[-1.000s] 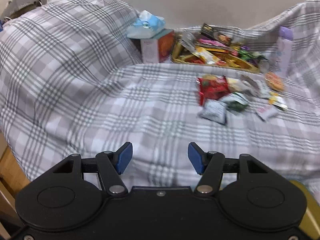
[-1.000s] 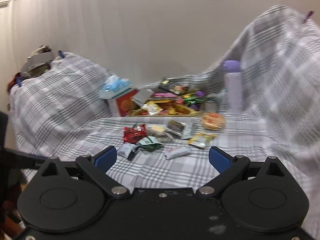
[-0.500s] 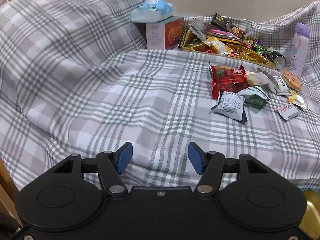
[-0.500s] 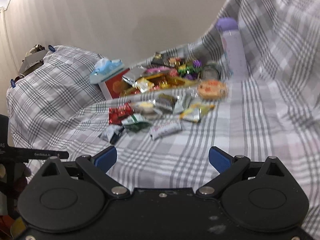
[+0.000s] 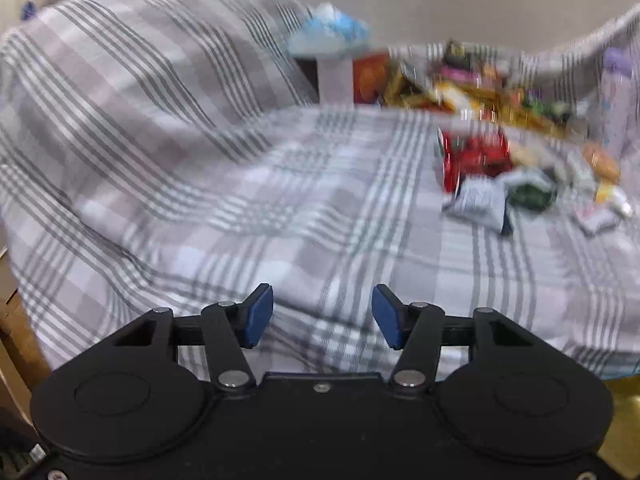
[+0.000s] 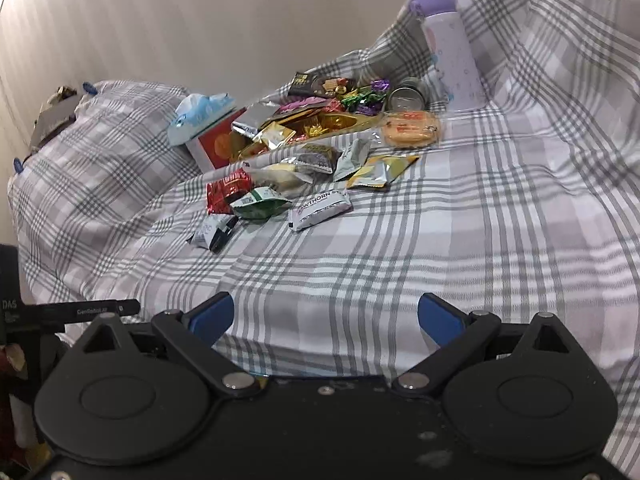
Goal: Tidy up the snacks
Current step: 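Move both tools forward toward the snack pile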
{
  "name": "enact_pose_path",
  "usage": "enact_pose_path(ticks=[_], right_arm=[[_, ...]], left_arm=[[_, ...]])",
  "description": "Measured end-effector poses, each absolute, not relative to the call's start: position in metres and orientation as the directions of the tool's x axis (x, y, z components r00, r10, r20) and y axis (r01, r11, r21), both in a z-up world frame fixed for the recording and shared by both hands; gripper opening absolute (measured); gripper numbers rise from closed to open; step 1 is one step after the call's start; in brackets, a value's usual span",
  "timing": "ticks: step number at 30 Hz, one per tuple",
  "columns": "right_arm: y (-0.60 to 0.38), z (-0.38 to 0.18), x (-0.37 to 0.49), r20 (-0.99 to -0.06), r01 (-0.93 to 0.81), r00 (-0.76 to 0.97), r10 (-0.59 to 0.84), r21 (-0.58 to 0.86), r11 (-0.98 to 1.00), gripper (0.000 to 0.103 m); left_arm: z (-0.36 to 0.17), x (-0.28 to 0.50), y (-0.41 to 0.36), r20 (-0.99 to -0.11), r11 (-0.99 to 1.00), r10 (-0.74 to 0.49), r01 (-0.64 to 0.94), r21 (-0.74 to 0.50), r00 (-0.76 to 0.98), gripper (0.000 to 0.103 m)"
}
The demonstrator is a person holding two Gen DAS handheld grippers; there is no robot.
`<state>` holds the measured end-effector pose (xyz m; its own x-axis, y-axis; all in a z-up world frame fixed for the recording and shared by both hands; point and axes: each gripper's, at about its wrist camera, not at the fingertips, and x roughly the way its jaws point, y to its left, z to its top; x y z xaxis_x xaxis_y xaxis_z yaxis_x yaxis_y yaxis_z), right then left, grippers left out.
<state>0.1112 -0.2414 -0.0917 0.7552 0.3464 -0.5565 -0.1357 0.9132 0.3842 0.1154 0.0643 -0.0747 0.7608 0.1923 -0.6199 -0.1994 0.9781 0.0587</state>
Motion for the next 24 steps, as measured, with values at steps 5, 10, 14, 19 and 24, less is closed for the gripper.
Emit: enact_pose_path(ticks=[5, 10, 14, 19, 24], right_arm=[[-0.238, -0.076, 0.091, -0.476, -0.157, 0.825, 0.304, 0.325, 0.933, 0.103], [-0.225, -0.064, 0.09, -0.398, -0.171, 0.88, 0.258, 0.24, 0.956, 0.103], [-0.229, -0.071, 0.106, -0.429, -0.123, 0.875, 0.223, 0.248, 0.961, 0.103], [-0.235, -0.072, 0.113, -0.43, -0.068, 0.884, 0.181, 0.264, 0.962, 0.103], [-0.227, -0.047, 0.122, -0.409, -0.062, 0.902, 0.137, 0.192, 0.979, 0.103]], left_arm=[[-0.054, 0.1, 0.066, -0.46, 0.979, 0.189, -0.205, 0.015, 0.867, 0.061], [-0.05, 0.127, 0.062, -0.396, 0.982, 0.186, -0.189, 0.032, 0.899, 0.062], [-0.067, 0.154, 0.059, -0.497, 0.986, 0.159, -0.158, 0.044, 0.853, 0.061], [-0.065, 0.155, 0.056, -0.492, 0.987, 0.16, -0.153, 0.054, 0.856, 0.061], [-0.04, 0.162, 0.049, -0.454, 0.971, 0.234, -0.188, 0.145, 0.86, 0.061]])
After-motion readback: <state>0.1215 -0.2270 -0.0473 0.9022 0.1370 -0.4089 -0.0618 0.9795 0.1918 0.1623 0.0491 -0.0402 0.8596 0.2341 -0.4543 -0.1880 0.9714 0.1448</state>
